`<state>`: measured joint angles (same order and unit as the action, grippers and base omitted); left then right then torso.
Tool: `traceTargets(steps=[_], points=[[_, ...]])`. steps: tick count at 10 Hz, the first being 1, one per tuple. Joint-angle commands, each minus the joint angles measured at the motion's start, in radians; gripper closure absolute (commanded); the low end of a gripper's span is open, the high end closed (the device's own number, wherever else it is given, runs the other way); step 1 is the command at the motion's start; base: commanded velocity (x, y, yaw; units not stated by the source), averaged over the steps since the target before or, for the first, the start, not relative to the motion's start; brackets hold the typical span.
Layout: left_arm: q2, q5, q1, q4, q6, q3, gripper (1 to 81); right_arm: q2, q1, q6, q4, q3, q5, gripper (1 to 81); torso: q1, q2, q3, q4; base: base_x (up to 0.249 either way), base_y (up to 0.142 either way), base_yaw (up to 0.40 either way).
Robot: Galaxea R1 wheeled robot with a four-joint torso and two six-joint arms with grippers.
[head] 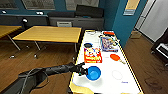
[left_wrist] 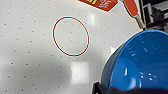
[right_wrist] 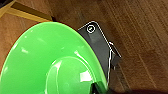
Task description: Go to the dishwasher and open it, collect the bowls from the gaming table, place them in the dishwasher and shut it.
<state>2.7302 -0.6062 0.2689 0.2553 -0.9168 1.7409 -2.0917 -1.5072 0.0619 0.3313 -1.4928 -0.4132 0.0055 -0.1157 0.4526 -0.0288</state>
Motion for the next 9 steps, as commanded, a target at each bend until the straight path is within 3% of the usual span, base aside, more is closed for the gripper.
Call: traceTargets(steps=[1, 3, 5, 6, 7, 9], points=[[-0.634, -0.021, -0.092, 0.074, 0.028, -0.662, 81.1, 0.049, 0.008, -0.002, -0.024, 0.025, 0.071, 81.1, 0.000, 0.000, 0.000, 0.000, 0.000, 0.000, 0.000], [-0.792, 0.020, 0.062, 0.113, 0.087, -0.747, 81.1, 0.037, 0.000, -0.001, -0.026, 0.016, 0.071, 81.1, 0.000, 0.000, 0.000, 0.000, 0.000, 0.000, 0.000], [-0.877, 0.152, 0.263, 0.166, 0.130, -0.715, 81.1, 0.026, 0.000, -0.002, -0.026, -0.003, 0.083, 81.1, 0.000, 0.000, 0.000, 0.000, 0.000, 0.000, 0.000], [-0.894, 0.186, 0.357, 0.170, 0.131, -0.687, 81.1, 0.023, -0.003, -0.002, -0.026, -0.009, 0.085, 81.1, 0.000, 0.000, 0.000, 0.000, 0.000, 0.000, 0.000], [-0.906, 0.298, 0.437, 0.171, 0.134, -0.647, 81.1, 0.011, -0.005, -0.002, -0.026, -0.023, 0.086, 81.1, 0.000, 0.000, 0.000, 0.000, 0.000, 0.000, 0.000], [-0.914, 0.402, 0.561, 0.171, 0.145, -0.594, 81.1, -0.003, -0.011, -0.002, -0.026, -0.036, 0.096, 81.1, 0.000, 0.000, 0.000, 0.000, 0.000, 0.000, 0.000]])
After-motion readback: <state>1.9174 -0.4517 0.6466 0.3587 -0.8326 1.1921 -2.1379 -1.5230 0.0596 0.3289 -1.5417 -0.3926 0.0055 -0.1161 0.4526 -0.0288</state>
